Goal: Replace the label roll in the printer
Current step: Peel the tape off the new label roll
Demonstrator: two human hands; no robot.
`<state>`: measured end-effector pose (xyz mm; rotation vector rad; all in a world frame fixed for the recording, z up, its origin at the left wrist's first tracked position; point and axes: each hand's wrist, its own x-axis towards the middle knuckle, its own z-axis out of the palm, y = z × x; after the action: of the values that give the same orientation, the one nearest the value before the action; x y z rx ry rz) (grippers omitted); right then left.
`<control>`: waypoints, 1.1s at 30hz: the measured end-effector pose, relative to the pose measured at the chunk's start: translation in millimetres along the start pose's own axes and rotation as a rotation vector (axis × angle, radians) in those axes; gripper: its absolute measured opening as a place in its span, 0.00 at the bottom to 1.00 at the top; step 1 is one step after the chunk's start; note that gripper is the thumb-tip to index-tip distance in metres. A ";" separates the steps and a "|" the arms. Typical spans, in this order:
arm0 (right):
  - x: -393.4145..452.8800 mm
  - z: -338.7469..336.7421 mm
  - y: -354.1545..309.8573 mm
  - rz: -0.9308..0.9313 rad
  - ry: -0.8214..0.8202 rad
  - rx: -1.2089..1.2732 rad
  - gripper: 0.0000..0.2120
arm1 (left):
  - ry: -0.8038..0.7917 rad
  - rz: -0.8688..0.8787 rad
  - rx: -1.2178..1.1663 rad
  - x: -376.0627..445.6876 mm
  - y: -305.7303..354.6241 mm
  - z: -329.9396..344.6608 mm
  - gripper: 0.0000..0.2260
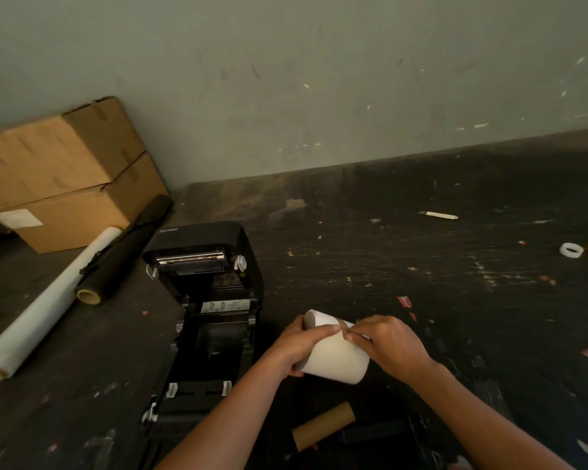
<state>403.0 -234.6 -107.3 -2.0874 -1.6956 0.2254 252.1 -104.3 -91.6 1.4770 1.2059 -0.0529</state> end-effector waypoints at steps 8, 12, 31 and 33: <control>0.0 -1.1 -0.2 -0.053 -0.010 0.012 0.14 | -0.009 -0.012 0.009 1.4 -2.3 -4.2 0.34; 2.7 -4.4 -2.4 -0.029 -0.024 0.007 0.13 | -0.005 0.002 0.011 1.7 -2.0 -1.3 0.33; 5.6 -1.6 9.0 0.228 -0.188 0.456 0.14 | -0.101 0.232 0.104 -14.6 -15.1 -0.8 0.47; 5.6 2.2 4.3 0.194 -0.217 0.474 0.13 | -0.104 0.249 0.089 -16.7 -17.9 -2.0 0.47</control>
<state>407.2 -229.4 -110.4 -1.9087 -1.3747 0.8530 231.0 -116.9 -93.2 1.6722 0.9397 -0.0149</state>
